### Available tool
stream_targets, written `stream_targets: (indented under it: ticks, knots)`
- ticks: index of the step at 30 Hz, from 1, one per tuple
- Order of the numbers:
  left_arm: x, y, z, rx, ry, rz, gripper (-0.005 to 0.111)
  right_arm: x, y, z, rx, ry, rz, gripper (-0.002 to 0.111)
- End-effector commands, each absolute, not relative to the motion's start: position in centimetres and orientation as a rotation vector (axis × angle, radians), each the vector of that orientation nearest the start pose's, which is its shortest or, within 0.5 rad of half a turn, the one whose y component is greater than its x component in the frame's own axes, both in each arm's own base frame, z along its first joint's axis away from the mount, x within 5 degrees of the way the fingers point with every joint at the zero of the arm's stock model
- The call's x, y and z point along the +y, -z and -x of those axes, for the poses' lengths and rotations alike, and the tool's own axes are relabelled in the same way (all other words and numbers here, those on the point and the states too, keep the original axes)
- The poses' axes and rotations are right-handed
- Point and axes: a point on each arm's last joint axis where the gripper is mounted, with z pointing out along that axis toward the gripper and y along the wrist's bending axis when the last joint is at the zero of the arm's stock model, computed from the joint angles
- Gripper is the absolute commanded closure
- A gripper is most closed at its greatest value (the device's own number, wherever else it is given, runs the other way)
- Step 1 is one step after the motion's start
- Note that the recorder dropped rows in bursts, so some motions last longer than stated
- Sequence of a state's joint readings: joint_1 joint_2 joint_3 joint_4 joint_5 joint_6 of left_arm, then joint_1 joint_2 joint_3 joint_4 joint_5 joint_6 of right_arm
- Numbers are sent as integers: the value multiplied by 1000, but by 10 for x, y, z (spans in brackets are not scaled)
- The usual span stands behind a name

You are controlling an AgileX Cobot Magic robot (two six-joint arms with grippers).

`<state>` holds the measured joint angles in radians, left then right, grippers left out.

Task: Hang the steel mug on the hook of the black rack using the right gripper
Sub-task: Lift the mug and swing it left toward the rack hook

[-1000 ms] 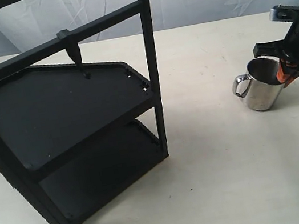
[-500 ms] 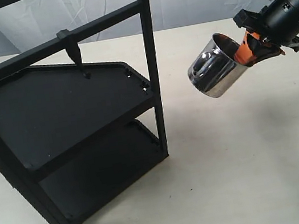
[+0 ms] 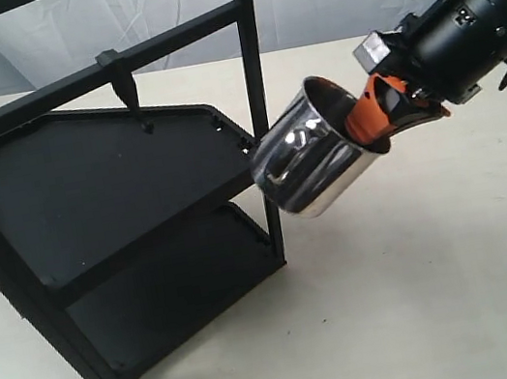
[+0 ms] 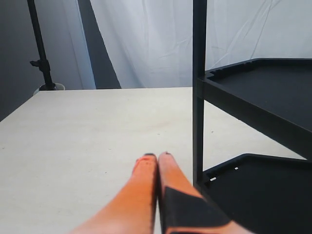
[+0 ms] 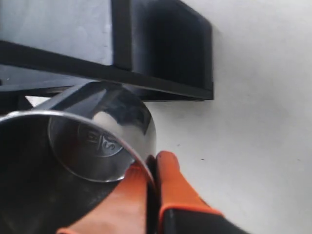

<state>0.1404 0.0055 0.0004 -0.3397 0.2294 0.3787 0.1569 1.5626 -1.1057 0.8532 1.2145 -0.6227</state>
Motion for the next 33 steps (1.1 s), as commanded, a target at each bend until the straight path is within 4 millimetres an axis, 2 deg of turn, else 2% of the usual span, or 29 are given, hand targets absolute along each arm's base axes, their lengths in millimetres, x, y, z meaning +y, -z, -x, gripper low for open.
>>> stream_targets:
  ticks: [1,3,6,15,19,25,33]
  knots:
    - [1,-195,-56,1688,-65,31,105,133,-278,-262,2648,-1234,675,109]
    - [1,-195,-56,1687,-61,34,105,141,-278,-258,2685,-1262,643,109]
    - [1,-195,-56,1686,-48,44,105,150,-279,-253,2793,-1324,449,109]
    - [0,-195,-56,1681,-27,60,105,157,-287,-254,2783,-1482,257,109]
    - [0,-195,-56,1681,-27,60,105,157,-287,-253,2796,-1487,231,109]
    - [0,-195,-56,1681,-27,60,105,172,-287,-244,2817,-1508,292,109]
    - [0,-195,-56,1681,-26,62,105,181,-293,-242,2771,-1641,232,109]
